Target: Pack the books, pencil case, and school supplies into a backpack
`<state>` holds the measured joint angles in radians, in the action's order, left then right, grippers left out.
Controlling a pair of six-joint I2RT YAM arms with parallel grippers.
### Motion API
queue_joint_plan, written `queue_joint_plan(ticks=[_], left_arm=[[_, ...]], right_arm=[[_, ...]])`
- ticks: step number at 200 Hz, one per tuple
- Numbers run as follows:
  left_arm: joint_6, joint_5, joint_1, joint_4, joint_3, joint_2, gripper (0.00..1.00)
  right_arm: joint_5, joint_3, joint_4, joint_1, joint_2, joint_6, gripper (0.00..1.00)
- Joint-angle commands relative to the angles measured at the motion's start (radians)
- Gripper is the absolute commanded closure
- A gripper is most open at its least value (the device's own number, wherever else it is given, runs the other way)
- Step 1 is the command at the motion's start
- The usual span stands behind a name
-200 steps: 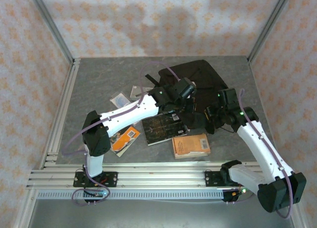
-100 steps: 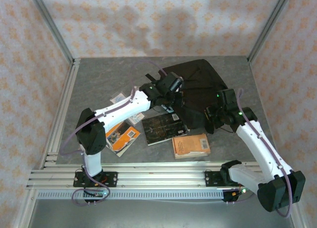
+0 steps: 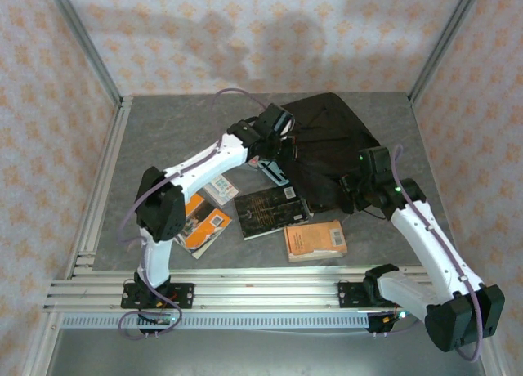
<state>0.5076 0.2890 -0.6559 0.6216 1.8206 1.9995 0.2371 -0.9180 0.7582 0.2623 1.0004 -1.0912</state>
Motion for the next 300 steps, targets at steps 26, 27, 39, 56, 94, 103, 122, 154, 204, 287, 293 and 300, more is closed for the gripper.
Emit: queue_joint_plan(ticks=[26,27,39,56,94,103,122,154,204,287,293,300], left_arm=[[-0.102,-0.07,0.066,0.177,0.307,0.148,1.0],[-0.103,-0.07,0.065,0.181,0.316,0.153,1.0],[-0.121,-0.081,0.052,0.228,0.433,0.204,1.0],[-0.151,-0.117,0.02,0.243,0.552,0.244,1.0],[-0.136,-0.072,0.004,0.237,0.779,0.358,1.0],[-0.139,-0.055,-0.001,0.247,0.83,0.392,1.0],[-0.141,-0.025,-0.011,0.245,0.876,0.435,1.0],[-0.147,-0.007,-0.013,0.243,0.873,0.46,0.86],[-0.087,-0.034,0.091,0.348,0.756,0.288,0.37],[0.003,-0.225,0.157,0.271,0.13,-0.34,0.31],[0.017,-0.221,0.159,0.262,0.086,-0.374,0.31],[0.036,-0.215,0.158,0.247,0.039,-0.412,0.31]], right_arm=[[0.04,0.087,-0.105,-0.026,-0.074,0.047,1.0],[0.043,0.089,-0.11,-0.025,-0.075,0.045,1.0],[0.071,0.124,-0.183,-0.023,-0.091,0.016,1.0],[0.068,0.157,-0.249,-0.015,-0.123,-0.004,1.0],[-0.025,0.23,-0.349,0.021,-0.243,-0.046,1.0],[-0.056,0.248,-0.364,0.034,-0.265,-0.058,1.0],[-0.073,0.294,-0.444,0.074,-0.276,-0.085,1.0],[-0.133,0.275,-0.501,0.191,-0.172,-0.078,1.0],[-0.198,0.148,-0.611,0.37,0.13,-0.096,0.89],[-0.009,-0.256,-0.468,0.506,0.552,0.164,0.28],[-0.027,-0.264,-0.423,0.506,0.532,0.201,0.23],[-0.049,-0.259,-0.387,0.506,0.499,0.249,0.18]])
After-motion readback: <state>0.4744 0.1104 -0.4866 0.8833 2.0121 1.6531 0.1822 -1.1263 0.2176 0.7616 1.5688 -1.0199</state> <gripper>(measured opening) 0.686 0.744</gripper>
